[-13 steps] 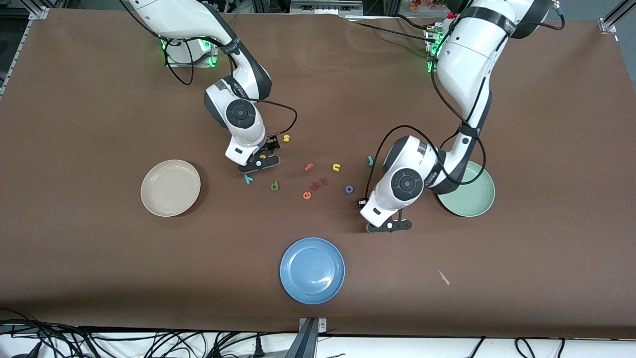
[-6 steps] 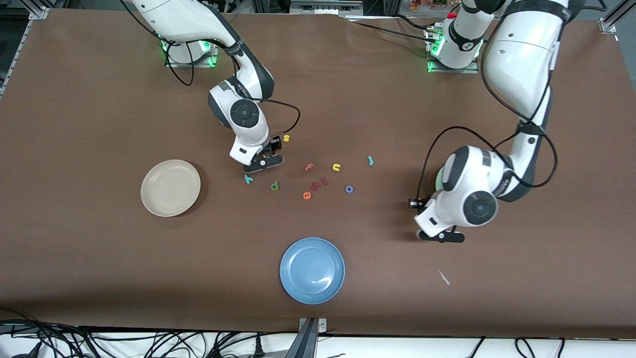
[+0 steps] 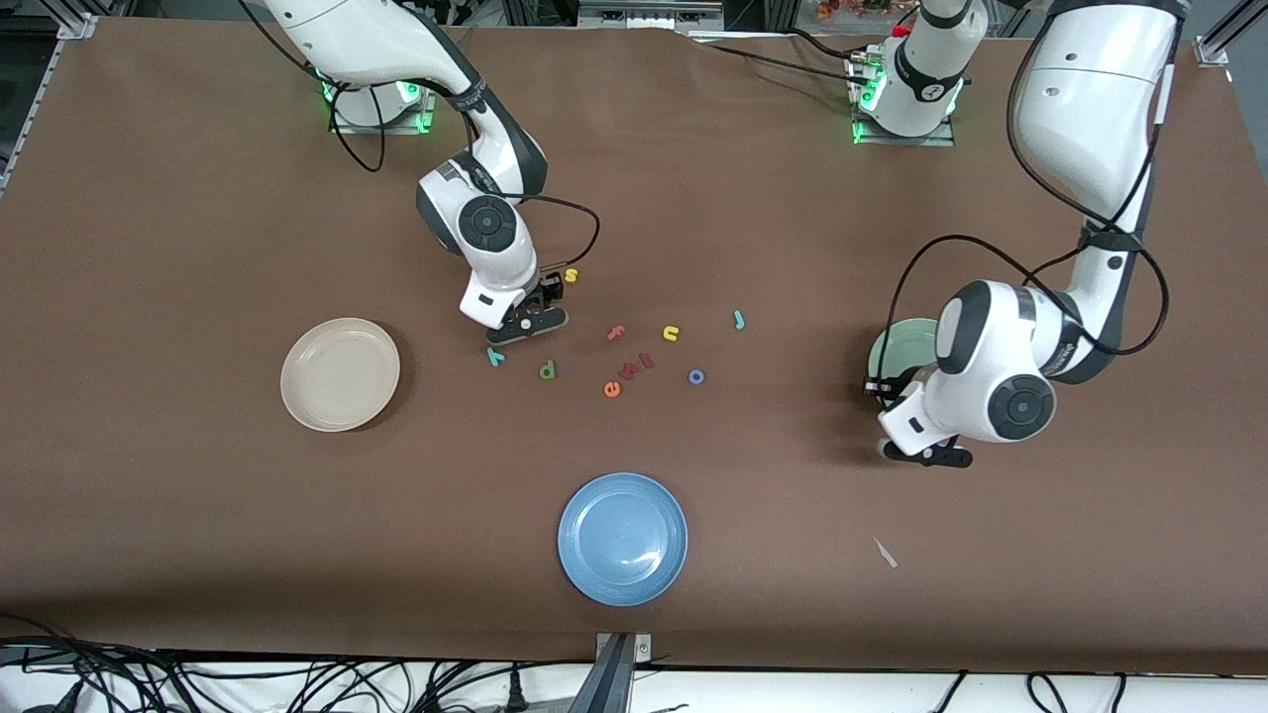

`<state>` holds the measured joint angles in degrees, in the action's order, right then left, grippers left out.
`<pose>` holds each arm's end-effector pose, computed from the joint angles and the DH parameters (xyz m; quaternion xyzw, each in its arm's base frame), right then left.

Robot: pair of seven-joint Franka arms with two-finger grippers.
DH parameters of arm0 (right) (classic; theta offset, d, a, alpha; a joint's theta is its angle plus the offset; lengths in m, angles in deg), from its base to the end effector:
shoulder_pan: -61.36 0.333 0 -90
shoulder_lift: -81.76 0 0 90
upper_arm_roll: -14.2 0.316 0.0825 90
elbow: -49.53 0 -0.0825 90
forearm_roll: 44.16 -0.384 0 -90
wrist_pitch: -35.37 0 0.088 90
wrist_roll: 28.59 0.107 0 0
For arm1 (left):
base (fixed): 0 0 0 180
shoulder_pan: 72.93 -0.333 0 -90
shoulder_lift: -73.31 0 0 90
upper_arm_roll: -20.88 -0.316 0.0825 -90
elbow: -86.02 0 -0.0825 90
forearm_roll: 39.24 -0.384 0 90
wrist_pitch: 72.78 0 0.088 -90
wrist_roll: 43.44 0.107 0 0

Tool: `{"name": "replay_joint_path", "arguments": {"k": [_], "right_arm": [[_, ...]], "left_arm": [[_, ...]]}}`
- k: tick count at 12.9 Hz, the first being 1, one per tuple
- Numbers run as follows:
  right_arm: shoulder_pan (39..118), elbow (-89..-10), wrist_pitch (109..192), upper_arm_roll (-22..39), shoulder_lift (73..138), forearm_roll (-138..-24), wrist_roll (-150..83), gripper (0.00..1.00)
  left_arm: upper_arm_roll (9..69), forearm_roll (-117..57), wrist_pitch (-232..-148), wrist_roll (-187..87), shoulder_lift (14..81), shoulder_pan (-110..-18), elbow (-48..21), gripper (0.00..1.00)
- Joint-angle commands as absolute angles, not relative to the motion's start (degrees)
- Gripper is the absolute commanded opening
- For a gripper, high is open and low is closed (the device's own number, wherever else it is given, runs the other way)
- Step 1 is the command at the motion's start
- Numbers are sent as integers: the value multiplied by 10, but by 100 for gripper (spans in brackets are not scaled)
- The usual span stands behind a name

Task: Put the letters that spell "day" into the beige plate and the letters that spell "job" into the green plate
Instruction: 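Drop pink a on the green plate while the right gripper grasps yellow letter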

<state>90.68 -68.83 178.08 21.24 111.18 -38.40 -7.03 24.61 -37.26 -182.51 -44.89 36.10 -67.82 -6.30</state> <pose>0.4668 0.3449 0.1747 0.9858 0.1630 -0.0369 0.0185 0.6448 -0.0984 0.2244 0.9832 -0.0518 -0.1738 0.0200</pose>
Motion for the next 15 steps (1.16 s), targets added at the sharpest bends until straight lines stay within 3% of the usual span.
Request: {"name": "replay_joint_path", "arguments": {"k": [1,4,6,7,8,9,15], "right_arm": [[906,-701,1794,214,1105,-373,-74,63],[905,-703,1794,212,1103,-373,-94,54],[905,-703,1794,212,1103,-373,-94,53],[905,-703,1794,212,1102,-373,-94,53],[905,-703,1794,212,1102,-373,-95,50],[905,-701,1794,212,1102,-373,-102,50],[905,-700,1793,211,1101,-374,-114,33]], "left_arm": [[251,-406,-1841,-436,389,-694,-119,2],[251,-426,-1927,-431,383,-699,-175,3],[251,-427,-1954,-431,378,-702,-189,10],[251,-427,-1952,-432,378,-703,-188,29],[251,-428,-1949,-430,380,-706,-187,78],[251,-427,-1949,-428,382,-709,-185,100],[259,-418,-1860,-427,419,-708,-156,100]]}}
